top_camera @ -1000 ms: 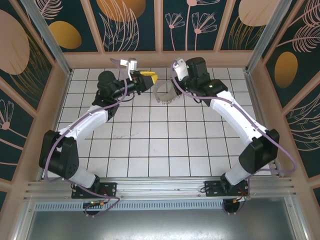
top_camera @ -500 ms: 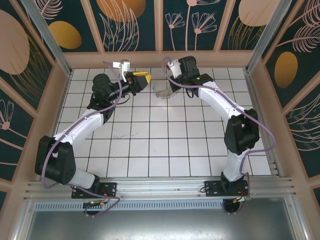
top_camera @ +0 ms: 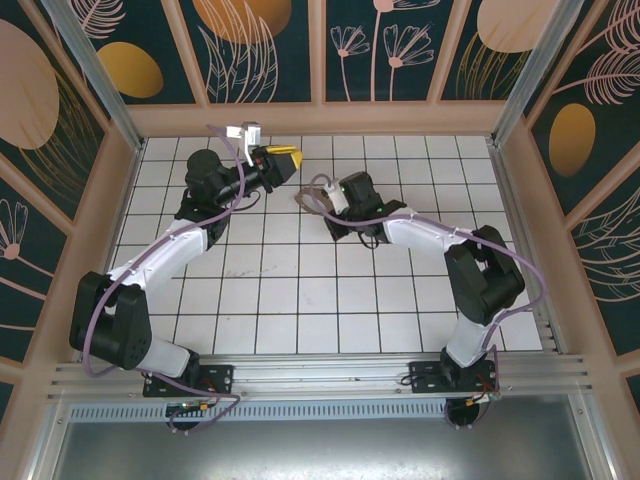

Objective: Put the keys on the keyring

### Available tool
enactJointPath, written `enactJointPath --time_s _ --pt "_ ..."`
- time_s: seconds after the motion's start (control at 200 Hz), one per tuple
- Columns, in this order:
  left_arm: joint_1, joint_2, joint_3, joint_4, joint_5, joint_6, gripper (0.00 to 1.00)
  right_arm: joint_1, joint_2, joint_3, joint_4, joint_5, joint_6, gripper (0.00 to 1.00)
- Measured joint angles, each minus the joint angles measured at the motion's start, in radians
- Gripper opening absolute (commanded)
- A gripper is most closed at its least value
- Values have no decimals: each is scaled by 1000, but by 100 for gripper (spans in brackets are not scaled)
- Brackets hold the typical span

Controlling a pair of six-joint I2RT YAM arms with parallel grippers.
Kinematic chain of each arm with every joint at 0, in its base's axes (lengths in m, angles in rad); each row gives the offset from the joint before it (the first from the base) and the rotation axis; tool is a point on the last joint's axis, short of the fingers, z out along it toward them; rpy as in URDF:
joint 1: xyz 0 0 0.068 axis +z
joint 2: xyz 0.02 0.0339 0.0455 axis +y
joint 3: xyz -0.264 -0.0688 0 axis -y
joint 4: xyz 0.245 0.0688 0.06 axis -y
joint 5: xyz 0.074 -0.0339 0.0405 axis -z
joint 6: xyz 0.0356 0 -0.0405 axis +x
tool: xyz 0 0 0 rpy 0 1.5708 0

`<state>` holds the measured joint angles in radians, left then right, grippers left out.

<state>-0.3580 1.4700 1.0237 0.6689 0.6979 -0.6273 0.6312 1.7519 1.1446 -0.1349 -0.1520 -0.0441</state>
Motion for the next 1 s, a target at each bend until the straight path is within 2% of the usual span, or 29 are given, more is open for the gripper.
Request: enactJointPath --time_s 0.315,0.586,0.651,0.776,0.871,1.001 --pt "0 11 -1 0 5 -5 36 60 0 -119 43 -45 107 0" --pt "0 13 -1 0 11 -5 36 109 31 -140 50 -166 138 0" --pt "0 16 -1 0 12 -5 36 119 40 -140 49 -211 139 19" --pt "0 22 -1 0 16 -6 36 130 41 -145 59 -337 149 43" --pt "0 23 -1 0 19 -8 36 130 21 -163 83 -427 156 47" --pt "0 23 -1 0 24 -14 36 106 -45 -181 90 -488 163 49"
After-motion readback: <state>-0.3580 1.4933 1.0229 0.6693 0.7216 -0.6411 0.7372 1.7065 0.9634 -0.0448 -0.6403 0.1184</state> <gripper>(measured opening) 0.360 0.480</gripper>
